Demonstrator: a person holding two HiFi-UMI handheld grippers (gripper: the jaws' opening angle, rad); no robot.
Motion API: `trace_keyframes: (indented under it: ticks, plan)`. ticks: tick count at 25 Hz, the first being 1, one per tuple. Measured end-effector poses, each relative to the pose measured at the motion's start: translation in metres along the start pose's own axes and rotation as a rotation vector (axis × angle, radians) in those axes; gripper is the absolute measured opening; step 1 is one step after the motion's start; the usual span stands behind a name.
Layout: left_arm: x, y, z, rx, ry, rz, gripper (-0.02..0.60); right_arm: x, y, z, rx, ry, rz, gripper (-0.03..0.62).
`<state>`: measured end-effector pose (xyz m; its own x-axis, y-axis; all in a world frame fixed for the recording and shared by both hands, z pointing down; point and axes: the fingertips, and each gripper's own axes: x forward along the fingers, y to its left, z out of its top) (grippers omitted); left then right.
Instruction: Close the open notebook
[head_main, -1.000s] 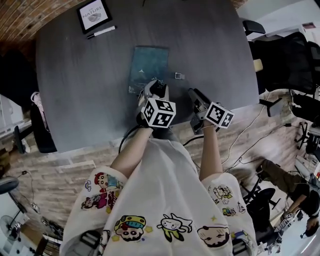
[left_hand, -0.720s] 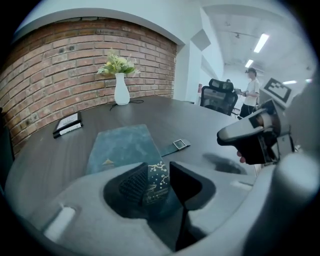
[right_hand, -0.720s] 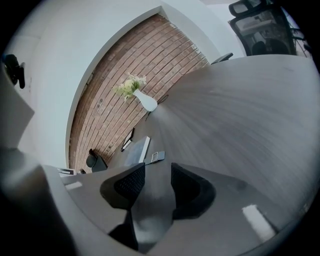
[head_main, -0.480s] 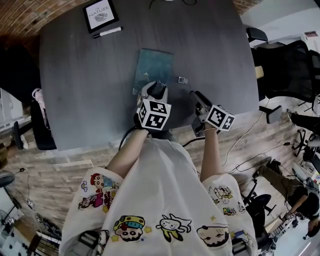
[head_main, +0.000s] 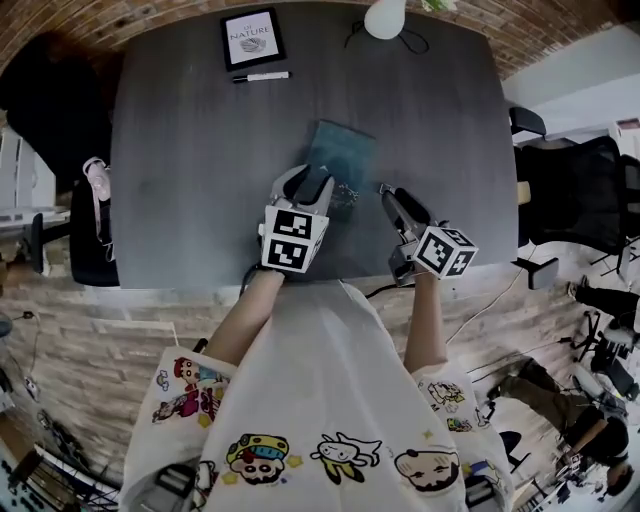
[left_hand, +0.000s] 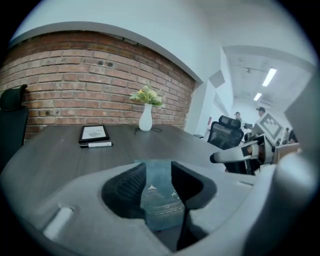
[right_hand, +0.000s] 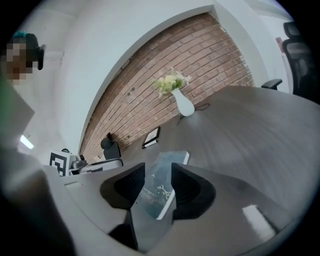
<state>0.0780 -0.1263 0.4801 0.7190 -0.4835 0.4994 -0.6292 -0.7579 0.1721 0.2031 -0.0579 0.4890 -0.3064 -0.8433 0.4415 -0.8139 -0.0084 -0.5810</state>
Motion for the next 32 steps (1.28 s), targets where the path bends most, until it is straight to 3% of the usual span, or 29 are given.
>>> trace_keyframes:
  ticks: [10,18,24,30,32]
  plan:
    - [-0.087,0.057,0.059,-0.056,-0.227,0.053,0.153,0.031,0.105,0.053,-0.385,-0.051,0.119,0.156]
    - [-0.149,0.09,0.07,-0.11,-0.322,0.11,0.152,0.041,0.168,0.067,-0.654,-0.114,0.134,0.124]
    - [-0.173,0.103,0.06,-0.144,-0.342,0.139,0.116,0.032,0.185,0.077,-0.747,-0.181,0.13,0.081]
    - [-0.18,0.099,0.061,-0.116,-0.364,0.135,0.005,0.021,0.181,0.079,-0.713,-0.208,0.119,0.009]
    - [-0.179,0.096,0.062,-0.112,-0.367,0.123,-0.002,0.018,0.179,0.078,-0.701,-0.212,0.114,0.009]
